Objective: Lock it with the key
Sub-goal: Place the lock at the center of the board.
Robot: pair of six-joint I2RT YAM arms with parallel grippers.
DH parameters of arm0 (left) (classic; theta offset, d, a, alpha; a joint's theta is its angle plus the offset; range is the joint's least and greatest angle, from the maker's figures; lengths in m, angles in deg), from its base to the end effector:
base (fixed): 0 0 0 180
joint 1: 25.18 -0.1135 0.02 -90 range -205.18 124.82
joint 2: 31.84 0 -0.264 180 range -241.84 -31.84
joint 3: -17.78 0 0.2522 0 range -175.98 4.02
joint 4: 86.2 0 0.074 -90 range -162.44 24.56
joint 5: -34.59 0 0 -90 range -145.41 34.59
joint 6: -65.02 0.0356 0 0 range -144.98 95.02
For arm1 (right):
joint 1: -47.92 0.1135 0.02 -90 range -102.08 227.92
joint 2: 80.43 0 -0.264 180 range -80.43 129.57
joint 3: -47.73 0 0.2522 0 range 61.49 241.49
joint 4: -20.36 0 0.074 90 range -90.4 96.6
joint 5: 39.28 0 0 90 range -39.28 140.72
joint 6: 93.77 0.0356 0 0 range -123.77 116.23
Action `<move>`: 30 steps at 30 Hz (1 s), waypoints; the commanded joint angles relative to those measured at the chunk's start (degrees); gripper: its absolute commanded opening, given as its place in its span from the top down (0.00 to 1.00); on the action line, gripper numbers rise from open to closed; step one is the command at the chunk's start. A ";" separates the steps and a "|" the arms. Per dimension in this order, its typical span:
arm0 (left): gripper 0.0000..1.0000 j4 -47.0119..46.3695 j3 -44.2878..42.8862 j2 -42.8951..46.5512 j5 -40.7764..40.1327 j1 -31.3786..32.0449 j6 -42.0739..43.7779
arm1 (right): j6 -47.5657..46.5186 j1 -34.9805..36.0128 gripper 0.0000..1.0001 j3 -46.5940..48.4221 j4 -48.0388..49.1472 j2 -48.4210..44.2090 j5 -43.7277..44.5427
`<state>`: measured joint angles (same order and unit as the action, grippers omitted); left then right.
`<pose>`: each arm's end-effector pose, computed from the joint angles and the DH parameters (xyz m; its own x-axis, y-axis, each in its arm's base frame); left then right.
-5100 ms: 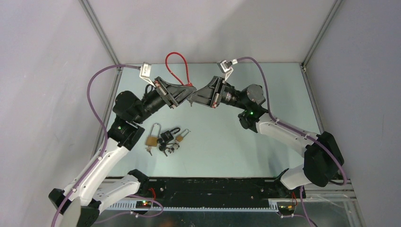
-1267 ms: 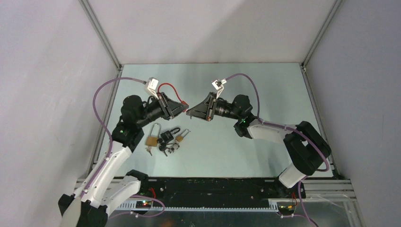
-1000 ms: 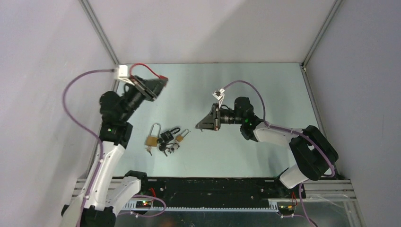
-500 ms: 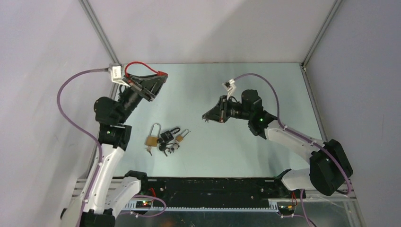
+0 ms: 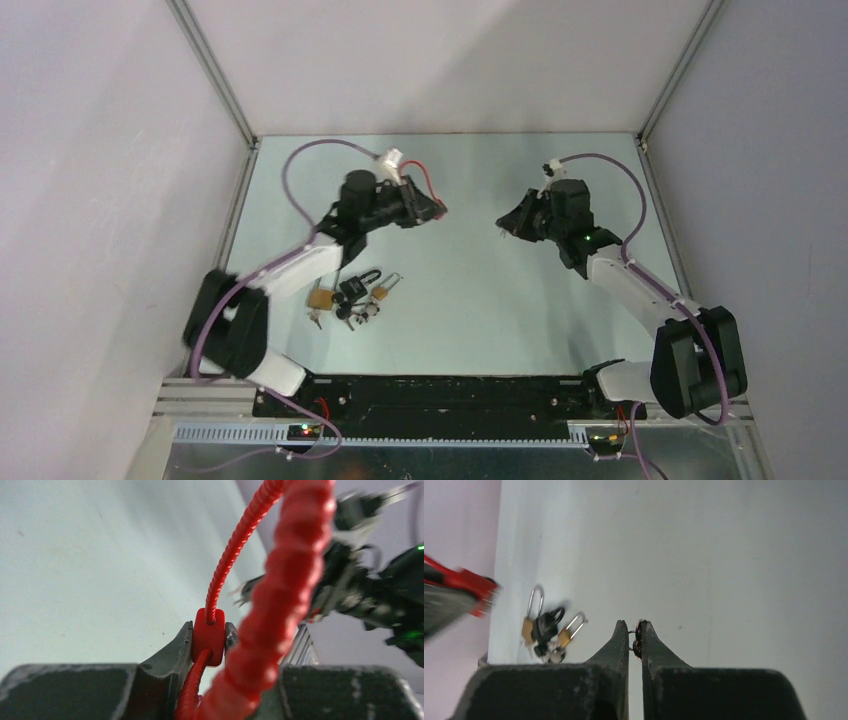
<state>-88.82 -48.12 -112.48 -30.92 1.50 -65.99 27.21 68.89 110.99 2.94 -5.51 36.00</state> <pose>0.2838 -0.1591 0.2875 -0.6473 -0.3430 -0.6807 0.4585 0.5381 -0.7072 0.2704 0.1133 0.2647 -0.6740 0.2748 -0.6857 -0.2409 0.7957 0.5557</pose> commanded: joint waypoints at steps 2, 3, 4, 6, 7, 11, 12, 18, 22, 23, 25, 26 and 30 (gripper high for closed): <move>0.96 -1.75 -12.15 -15.21 0.58 6.09 1.53 | 0.26 -3.68 1.00 -0.46 2.66 1.91 5.65; 0.96 -1.77 -13.54 -19.43 0.61 6.67 1.45 | 0.15 -4.01 1.00 -0.39 2.90 2.34 6.94; 0.96 -1.75 -15.96 -21.21 0.44 7.63 1.13 | -0.02 -4.23 1.00 -0.42 3.93 3.48 7.45; 0.94 -1.80 -19.21 -26.34 0.16 8.86 1.00 | 0.33 -4.95 1.00 -0.41 5.54 5.12 7.97; 0.93 -1.74 -20.10 -29.14 -0.21 9.24 1.06 | 0.41 -5.28 1.00 -0.39 6.27 5.66 7.74; 0.87 -1.79 -24.77 -35.74 -1.67 10.77 1.25 | 0.24 -5.70 1.00 0.03 9.71 9.04 6.88; 0.84 -1.70 -26.15 -37.33 -1.88 10.96 1.09 | 0.07 -5.79 1.00 0.37 9.68 9.56 7.40; 0.70 -1.45 -29.02 -42.57 -3.07 11.48 -1.50 | 0.28 -6.27 1.00 1.00 10.84 15.63 9.26; 0.58 -0.94 -27.84 -42.91 -4.57 11.66 -2.59 | 1.31 -6.35 1.00 1.57 11.95 18.69 8.98; 0.55 -0.74 -27.36 -42.75 -4.86 11.69 -2.63 | 1.66 -6.31 1.00 1.63 12.21 19.08 9.00; 0.46 -0.17 -26.78 -42.37 -5.83 11.73 -2.62 | 2.31 -6.31 1.00 1.72 12.54 19.91 9.34; 0.41 0.06 -26.65 -42.34 -6.58 11.73 -2.55 | 2.45 -6.34 1.00 1.78 12.49 20.49 9.39; 0.31 2.10 -26.60 -42.04 -8.16 11.50 -2.49 | 2.89 -6.35 1.00 2.46 11.74 21.98 9.40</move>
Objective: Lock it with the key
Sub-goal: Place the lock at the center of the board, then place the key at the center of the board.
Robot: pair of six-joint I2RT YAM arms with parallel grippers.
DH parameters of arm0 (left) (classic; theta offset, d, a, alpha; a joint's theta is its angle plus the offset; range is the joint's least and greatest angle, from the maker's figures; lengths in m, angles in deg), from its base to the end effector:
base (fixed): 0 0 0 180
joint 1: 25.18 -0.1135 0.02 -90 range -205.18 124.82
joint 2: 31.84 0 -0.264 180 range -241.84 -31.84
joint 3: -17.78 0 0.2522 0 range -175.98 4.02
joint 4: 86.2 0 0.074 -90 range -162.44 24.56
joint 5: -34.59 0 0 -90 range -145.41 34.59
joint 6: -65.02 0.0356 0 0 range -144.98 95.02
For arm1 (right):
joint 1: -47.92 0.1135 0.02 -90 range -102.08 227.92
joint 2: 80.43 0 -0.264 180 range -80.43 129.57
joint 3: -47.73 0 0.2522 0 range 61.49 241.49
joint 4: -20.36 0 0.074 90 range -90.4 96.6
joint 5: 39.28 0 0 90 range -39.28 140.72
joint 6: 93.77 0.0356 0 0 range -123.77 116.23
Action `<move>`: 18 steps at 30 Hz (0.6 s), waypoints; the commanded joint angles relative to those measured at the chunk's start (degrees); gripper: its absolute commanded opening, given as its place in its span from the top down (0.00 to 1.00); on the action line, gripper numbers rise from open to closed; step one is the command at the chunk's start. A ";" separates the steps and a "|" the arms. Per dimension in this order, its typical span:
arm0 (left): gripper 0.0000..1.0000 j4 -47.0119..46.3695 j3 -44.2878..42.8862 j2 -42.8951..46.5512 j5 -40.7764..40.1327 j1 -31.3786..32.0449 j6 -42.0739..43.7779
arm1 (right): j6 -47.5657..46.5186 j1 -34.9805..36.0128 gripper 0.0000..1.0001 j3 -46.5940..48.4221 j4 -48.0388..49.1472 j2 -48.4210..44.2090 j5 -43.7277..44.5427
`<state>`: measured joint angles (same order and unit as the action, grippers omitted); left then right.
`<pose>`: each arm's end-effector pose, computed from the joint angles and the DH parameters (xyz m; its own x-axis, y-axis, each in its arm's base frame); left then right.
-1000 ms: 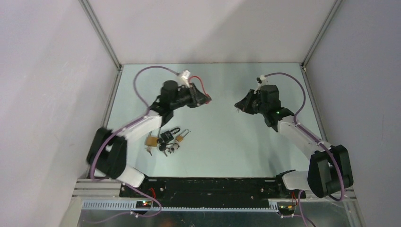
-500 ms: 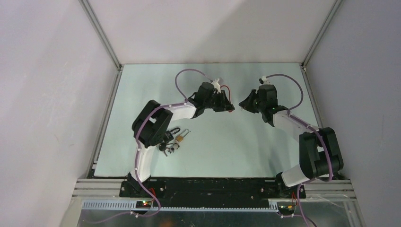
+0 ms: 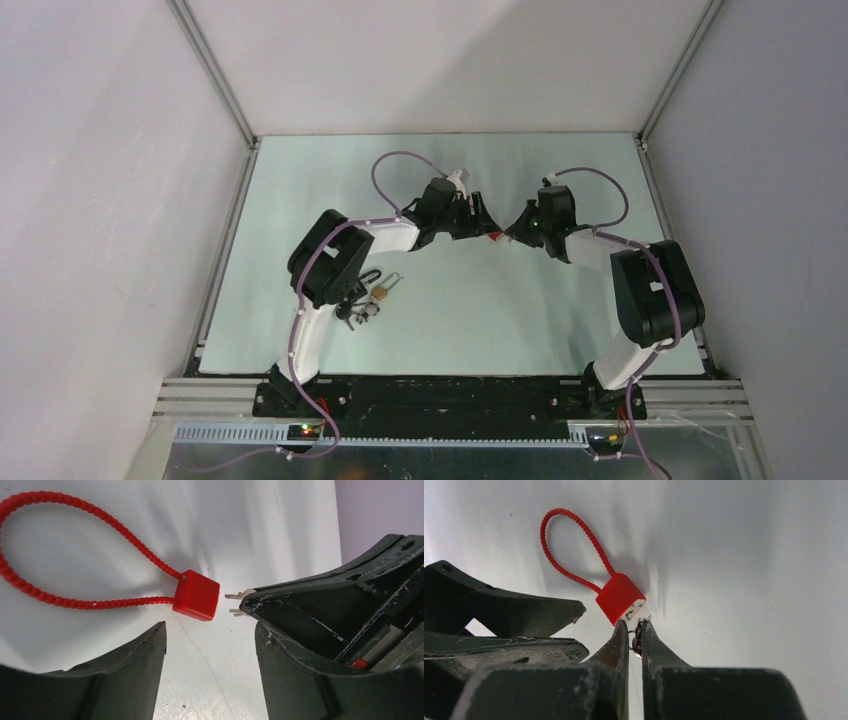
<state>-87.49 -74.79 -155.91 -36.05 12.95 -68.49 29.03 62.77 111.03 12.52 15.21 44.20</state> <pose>0.3671 -0.3031 0.1463 -0.8433 -0.1638 -0.5119 0.3134 0.6238 -0.7160 0.3301 0.0917 0.1707 -0.7076 0.3692 -0.6025 0.0533 0.8781 0.4755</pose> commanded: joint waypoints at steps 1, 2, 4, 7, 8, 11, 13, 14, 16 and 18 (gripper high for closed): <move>0.30 1.61 0.21 1.75 -3.54 -0.15 0.00 | 1.06 -0.19 1.00 2.54 2.04 1.46 1.42; 0.30 2.09 0.60 2.09 -4.68 -0.33 0.11 | 1.05 -0.18 1.00 2.64 1.85 1.74 1.46; 0.29 3.24 1.38 3.21 -6.18 -0.90 0.65 | 1.00 -0.19 1.00 3.23 1.16 2.13 1.70; 0.28 4.83 3.04 6.71 -8.74 -1.37 2.07 | 0.75 -0.18 0.92 4.24 -0.30 2.83 2.21; 0.27 5.73 3.99 8.60 -9.43 -1.56 2.96 | 0.86 -0.28 0.84 4.82 -1.23 2.90 2.70; 0.25 8.04 5.97 13.08 -12.80 -1.69 5.88 | 1.22 -0.26 0.57 5.68 -4.24 1.88 4.54; 0.21 10.14 7.19 17.03 -15.11 -1.74 8.28 | 1.19 -0.20 0.45 5.72 -5.41 0.23 6.23; 0.17 11.49 8.21 19.51 -15.65 -1.78 9.28 | 0.94 -0.07 0.43 5.67 -5.53 -0.42 8.21; 0.07 13.76 9.84 23.43 -17.79 -1.95 11.61 | 0.12 0.10 0.36 5.74 -7.70 -2.36 10.16; 0.01 14.58 12.17 27.12 -18.84 -2.37 13.20 | -0.86 0.31 0.31 5.68 -9.24 -4.80 11.67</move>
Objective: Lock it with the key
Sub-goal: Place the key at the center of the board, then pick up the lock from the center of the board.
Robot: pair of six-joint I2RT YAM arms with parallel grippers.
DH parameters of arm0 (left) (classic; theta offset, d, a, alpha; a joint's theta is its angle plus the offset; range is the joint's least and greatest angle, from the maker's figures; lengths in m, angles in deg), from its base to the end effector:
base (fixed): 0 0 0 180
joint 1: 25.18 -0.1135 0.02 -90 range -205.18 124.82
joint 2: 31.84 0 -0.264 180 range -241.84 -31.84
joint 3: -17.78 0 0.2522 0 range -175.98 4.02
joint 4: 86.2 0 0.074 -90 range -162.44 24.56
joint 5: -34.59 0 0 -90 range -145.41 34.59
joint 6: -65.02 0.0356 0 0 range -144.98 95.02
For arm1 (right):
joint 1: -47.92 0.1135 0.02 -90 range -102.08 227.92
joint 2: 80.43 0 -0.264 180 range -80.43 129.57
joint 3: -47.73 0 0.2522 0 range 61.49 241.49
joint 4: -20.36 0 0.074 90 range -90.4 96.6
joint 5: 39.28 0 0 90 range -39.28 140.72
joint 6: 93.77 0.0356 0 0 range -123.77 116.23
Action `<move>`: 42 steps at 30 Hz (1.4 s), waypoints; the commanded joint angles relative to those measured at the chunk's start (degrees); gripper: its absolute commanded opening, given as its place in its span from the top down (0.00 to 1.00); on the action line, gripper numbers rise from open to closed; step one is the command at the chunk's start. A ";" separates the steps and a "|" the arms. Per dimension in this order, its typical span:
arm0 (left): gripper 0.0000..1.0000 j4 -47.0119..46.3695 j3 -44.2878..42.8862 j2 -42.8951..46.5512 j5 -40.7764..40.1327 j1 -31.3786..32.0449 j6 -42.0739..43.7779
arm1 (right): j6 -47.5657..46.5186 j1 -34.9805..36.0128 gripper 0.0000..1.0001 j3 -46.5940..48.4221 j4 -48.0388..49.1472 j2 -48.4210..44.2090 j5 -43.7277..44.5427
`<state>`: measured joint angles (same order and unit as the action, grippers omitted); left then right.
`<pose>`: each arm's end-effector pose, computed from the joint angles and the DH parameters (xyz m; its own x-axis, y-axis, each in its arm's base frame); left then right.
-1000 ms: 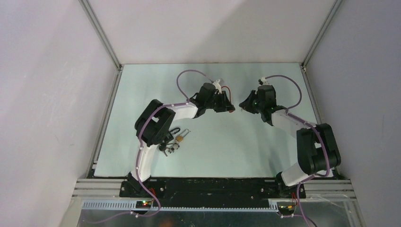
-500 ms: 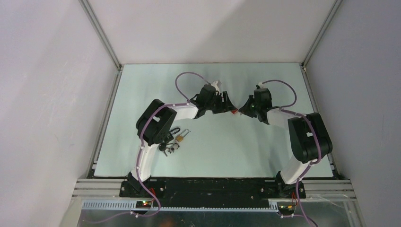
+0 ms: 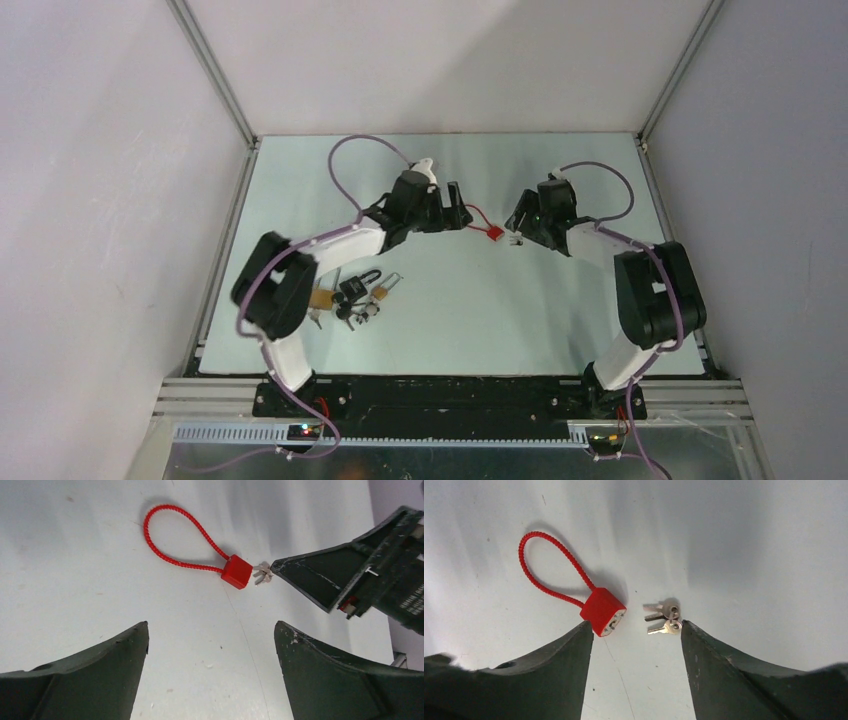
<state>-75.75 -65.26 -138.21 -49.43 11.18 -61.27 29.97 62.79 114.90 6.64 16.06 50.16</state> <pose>0.3336 -0.2502 0.2061 -0.7512 -0.1780 -0.6357 0.2665 0.7993 -0.5386 0.3380 0.0901 0.1775 -0.6949 0.3901 -0.6041 0.1473 0.8994 0.4115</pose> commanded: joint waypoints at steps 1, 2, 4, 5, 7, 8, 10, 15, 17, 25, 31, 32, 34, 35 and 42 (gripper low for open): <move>0.01 4.45 4.34 10.60 -5.63 -0.94 6.63 | -2.20 0.65 0.29 1.86 -4.54 -6.38 6.25; 0.01 4.85 5.21 13.06 -7.39 -1.12 7.01 | -2.32 0.84 0.29 1.87 -5.23 -7.60 7.43; 0.00 5.73 8.16 17.08 -9.93 -1.30 8.05 | -2.91 2.04 0.28 1.86 -7.24 -9.49 8.95; 0.00 6.33 10.01 19.97 -10.72 -1.38 8.77 | -3.38 3.57 0.28 1.81 -8.40 -10.06 9.82; 0.00 7.69 12.79 24.12 -13.02 -1.38 9.40 | -3.62 6.69 0.28 1.83 -10.00 -11.64 11.00; 0.00 8.14 13.66 25.65 -14.66 -1.38 9.66 | -3.38 8.08 0.28 1.85 -10.51 -12.50 11.45; 0.00 9.41 16.48 30.10 -17.01 -1.38 9.85 | 0.63 12.28 0.32 1.87 -12.29 -13.41 12.47; 0.00 11.35 24.03 43.14 -21.42 -1.44 9.33 | 12.61 24.50 0.44 1.83 -10.05 -11.93 11.93; 0.00 11.93 26.63 47.84 -22.85 -1.47 8.84 | 14.90 29.31 0.44 2.70 -7.93 -9.86 13.20; 0.02 16.83 31.18 62.03 -26.07 -1.56 5.87 | 22.29 38.64 0.43 9.20 5.32 2.86 6.16; 0.04 23.40 27.91 73.68 -26.99 -1.55 6.88 | 36.04 39.28 0.43 10.70 18.50 11.28 0.49; 0.05 25.12 26.83 75.61 -27.12 -1.55 7.26 | 37.41 39.27 0.44 10.89 20.18 13.29 -0.89; 0.04 27.31 25.54 77.85 -27.04 -1.62 8.37 | 41.35 39.41 0.45 12.42 22.87 16.32 -1.85; 0.04 28.29 25.26 78.91 -26.97 -1.59 9.01 | 43.20 39.50 0.46 14.36 23.43 17.40 -2.27; 0.04 30.22 24.17 80.79 -27.01 -1.56 10.79 | 50.44 40.55 0.53 20.91 21.81 24.33 -1.71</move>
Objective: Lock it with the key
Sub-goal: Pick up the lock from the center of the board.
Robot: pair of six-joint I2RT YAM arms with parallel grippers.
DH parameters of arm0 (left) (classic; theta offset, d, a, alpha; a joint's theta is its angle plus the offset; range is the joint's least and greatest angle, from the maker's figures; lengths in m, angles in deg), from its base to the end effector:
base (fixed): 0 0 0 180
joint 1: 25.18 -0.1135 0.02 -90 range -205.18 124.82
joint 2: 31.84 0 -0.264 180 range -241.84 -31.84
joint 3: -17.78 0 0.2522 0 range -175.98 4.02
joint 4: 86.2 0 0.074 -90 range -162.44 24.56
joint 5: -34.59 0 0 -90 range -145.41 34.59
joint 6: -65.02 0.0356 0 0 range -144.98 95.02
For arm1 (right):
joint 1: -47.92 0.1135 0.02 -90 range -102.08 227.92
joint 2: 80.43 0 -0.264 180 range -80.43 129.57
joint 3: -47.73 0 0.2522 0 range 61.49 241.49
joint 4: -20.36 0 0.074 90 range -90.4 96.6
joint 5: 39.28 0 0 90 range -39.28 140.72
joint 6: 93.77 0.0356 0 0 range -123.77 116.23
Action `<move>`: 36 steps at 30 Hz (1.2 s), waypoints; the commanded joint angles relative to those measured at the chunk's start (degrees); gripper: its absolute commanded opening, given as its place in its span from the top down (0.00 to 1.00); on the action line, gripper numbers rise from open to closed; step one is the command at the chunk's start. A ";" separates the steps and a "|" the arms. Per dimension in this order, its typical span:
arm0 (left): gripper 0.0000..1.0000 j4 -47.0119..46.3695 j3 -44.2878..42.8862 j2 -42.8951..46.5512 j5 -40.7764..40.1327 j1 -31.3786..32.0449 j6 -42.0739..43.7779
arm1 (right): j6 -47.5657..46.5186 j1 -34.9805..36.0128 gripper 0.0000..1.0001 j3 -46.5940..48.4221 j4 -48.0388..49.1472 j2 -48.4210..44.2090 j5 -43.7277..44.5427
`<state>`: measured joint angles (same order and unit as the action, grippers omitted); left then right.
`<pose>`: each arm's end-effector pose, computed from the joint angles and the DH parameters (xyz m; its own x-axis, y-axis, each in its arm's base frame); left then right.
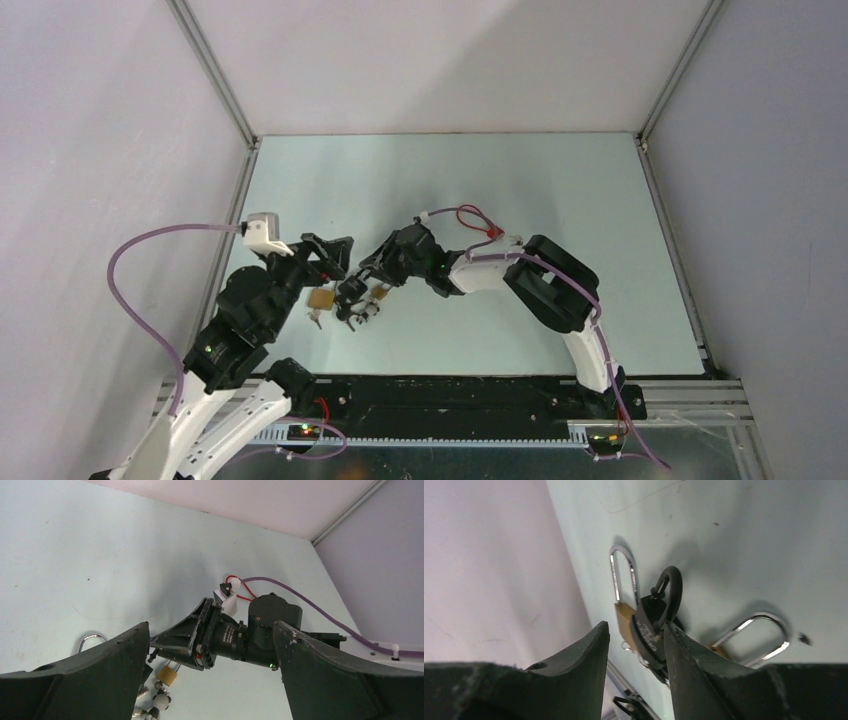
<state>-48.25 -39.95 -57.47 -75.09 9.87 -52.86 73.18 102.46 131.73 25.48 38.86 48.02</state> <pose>0.0909 -0.0491 0.3508 -0.1984 -0.3987 -0.8954 0.1965 0.8788 -0.4348 0.2595 0.3673 0.1430 -0.8815 0.4398 -0.1722 0.0950 0.5221 0.8476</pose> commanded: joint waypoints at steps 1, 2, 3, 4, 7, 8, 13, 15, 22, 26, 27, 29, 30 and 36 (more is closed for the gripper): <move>0.04 2.80 -1.26 0.14 -1.22 -0.24 2.47 | 7.99 0.97 0.54 4.28 2.15 1.73 0.97; 0.04 2.84 -1.37 0.14 -1.14 -0.24 2.56 | 9.57 0.94 0.55 4.29 1.19 2.11 1.13; 0.04 2.83 -1.38 0.20 -1.08 -0.24 2.57 | 10.26 0.99 0.55 4.36 0.56 2.23 1.69; 0.04 2.86 -1.43 0.26 -1.07 -0.24 2.63 | 11.43 1.00 0.55 4.33 -0.72 2.25 1.80; 0.04 2.82 -1.47 0.37 -0.79 -0.25 2.73 | 12.67 1.55 0.56 4.31 -3.10 1.98 2.58; 0.04 2.85 -1.43 0.43 -0.66 -0.25 2.74 | 12.69 1.95 0.56 4.30 -4.12 1.82 2.64; 0.04 2.96 -0.91 1.30 -0.11 -0.26 2.60 | 10.82 2.80 0.56 4.32 -9.13 -0.40 9.14; 0.03 3.03 -0.67 1.87 -0.29 -0.22 2.65 | 9.88 3.02 0.53 4.34 -11.32 -1.61 11.11; 0.03 3.05 -1.01 1.62 -0.13 -0.25 2.95 | 6.89 3.19 0.48 4.43 -13.40 -2.16 13.20; 0.03 3.01 -0.83 1.23 0.19 -0.24 2.63 | 5.14 2.88 0.49 4.38 -10.31 0.28 11.49; 0.03 2.99 -0.84 1.21 0.23 -0.24 2.52 | 5.01 2.61 0.49 4.71 -9.92 0.79 11.01; 0.03 2.99 -0.82 0.95 0.28 -0.22 2.44 | 4.54 2.24 0.50 5.42 -9.50 2.22 9.66; 0.03 2.98 -0.83 0.94 0.28 -0.24 2.41 | 4.45 2.19 0.50 5.61 -9.40 3.09 9.03; 0.03 2.96 -1.09 0.84 0.03 -0.24 2.61 | 4.24 2.21 0.53 7.82 -8.69 6.84 6.32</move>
<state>-44.73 -39.95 -56.22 -74.72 9.87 -51.39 78.51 104.80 137.22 16.65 42.70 55.37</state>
